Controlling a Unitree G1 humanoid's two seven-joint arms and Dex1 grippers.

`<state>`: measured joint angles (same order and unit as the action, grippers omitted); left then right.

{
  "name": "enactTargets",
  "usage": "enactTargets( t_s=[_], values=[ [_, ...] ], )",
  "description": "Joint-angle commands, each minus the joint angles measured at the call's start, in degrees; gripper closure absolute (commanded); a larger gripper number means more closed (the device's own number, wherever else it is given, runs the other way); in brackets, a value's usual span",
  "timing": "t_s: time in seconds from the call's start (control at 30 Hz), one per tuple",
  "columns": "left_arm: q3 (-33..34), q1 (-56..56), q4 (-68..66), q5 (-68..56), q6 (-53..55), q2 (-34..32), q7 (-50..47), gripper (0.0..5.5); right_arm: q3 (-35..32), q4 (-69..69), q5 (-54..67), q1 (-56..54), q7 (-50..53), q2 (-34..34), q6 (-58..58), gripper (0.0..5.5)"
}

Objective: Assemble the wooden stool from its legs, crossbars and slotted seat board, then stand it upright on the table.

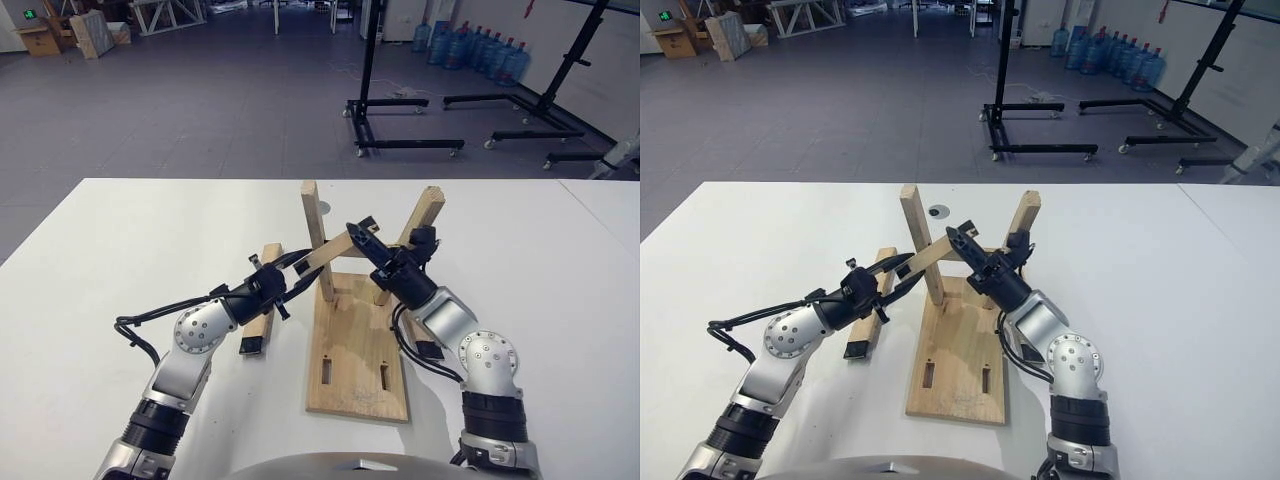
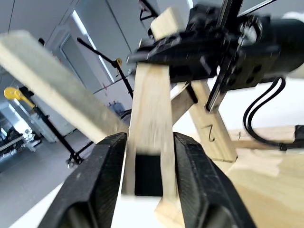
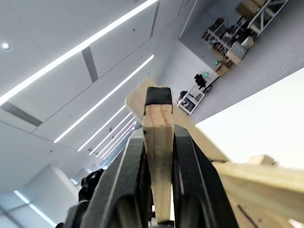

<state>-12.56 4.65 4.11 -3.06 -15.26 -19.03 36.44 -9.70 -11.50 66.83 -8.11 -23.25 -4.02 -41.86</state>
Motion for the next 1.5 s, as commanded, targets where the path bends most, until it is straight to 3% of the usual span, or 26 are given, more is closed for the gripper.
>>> enactTargets(
  t_s=[0.03, 0.13, 0.4, 0.57, 0.73, 1.0, 1.5],
  values=[
    [0.47, -0.29, 0.33, 0.74, 1.84, -0.35, -1.18, 3.13, -2.50, -2.67, 1.64, -0.66, 2.03, -1.10, 0.40, 5.12],
    [1.25, -1.53, 0.34, 2.66, 1.77, -0.54, -3.75, 2.80, -5.81, -6.31, 3.64, 0.75, 3.65, -4.99, -0.78, 5.12],
    [3.62, -6.73, 2.82, 4.07, 2.05, 0.20, -9.43, 2.80, -11.25, -12.91, 14.07, 16.57, 2.22, -19.42, -11.47, 5.12],
    [5.81, -6.59, 2.18, 6.22, 2.89, 1.97, -15.61, 2.80, -12.71, -10.17, 12.76, 20.60, 7.63, -24.76, -14.04, 5.12],
    [6.73, -7.01, 3.06, 6.82, 3.95, 2.98, -18.39, 2.80, -16.23, -10.40, 13.91, 17.43, 18.74, -22.07, -8.87, 5.12],
    [6.27, -5.26, 1.60, 6.97, 4.73, 3.03, -18.56, 2.80, -11.59, -14.27, -1.82, 9.29, 36.73, -16.51, 0.23, 5.12],
    [5.59, -4.23, -0.94, 8.24, 4.24, 3.80, -19.17, 2.80, -5.59, -9.37, -16.43, 8.45, 29.74, -14.17, 2.38, 5.12]
  ],
)
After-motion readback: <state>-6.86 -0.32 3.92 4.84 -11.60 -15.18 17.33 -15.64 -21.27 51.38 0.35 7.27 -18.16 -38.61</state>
